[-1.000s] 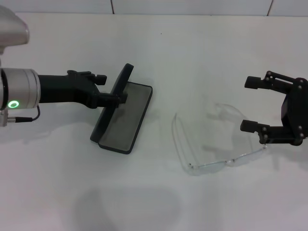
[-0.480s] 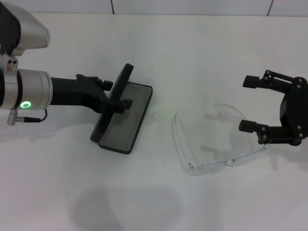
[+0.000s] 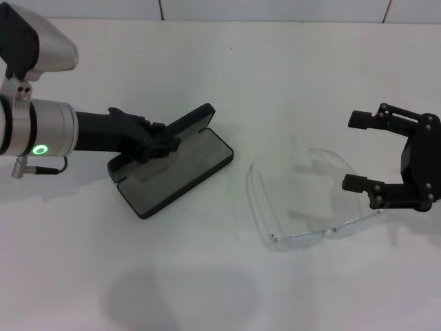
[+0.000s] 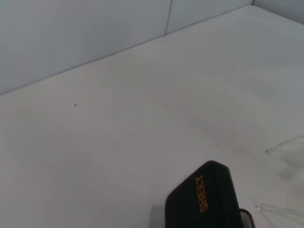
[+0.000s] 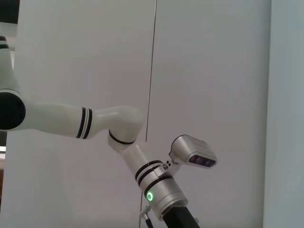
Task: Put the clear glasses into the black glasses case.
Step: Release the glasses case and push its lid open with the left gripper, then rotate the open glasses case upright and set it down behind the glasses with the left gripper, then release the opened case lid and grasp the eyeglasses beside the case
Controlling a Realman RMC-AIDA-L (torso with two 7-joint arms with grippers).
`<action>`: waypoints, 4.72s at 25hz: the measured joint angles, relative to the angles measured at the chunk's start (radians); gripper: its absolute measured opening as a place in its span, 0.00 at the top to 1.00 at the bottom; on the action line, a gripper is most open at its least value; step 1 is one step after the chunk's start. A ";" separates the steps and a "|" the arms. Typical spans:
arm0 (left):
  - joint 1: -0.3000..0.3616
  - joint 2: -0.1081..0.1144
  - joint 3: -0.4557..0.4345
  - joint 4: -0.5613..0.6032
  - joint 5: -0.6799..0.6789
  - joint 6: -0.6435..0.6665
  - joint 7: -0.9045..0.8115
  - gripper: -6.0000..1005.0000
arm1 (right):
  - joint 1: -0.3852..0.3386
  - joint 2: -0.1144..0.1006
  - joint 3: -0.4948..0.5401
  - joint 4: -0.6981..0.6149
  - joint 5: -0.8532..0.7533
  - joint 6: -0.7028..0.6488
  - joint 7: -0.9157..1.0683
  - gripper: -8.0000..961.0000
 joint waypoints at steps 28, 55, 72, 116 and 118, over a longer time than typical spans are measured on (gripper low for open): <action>-0.192 -0.001 0.045 -0.096 -0.123 -0.051 0.331 0.79 | -0.055 0.047 0.000 -0.002 -0.114 -0.040 -0.085 0.12; -0.279 -0.001 0.386 -0.152 -0.139 -0.289 0.441 0.79 | -0.111 0.057 0.000 0.000 -0.110 -0.033 -0.168 0.12; -0.279 -0.004 0.385 -0.145 -0.175 -0.284 0.426 0.70 | -0.099 0.056 0.028 -0.002 -0.113 -0.028 -0.160 0.13; 0.086 0.003 0.027 -0.499 -1.038 0.338 0.835 0.18 | 0.210 0.204 0.273 -1.008 -1.629 -0.303 0.752 0.15; 0.087 0.002 0.027 -0.507 -1.037 0.336 0.842 0.18 | 0.204 0.206 0.234 -1.009 -1.636 -0.258 0.753 0.15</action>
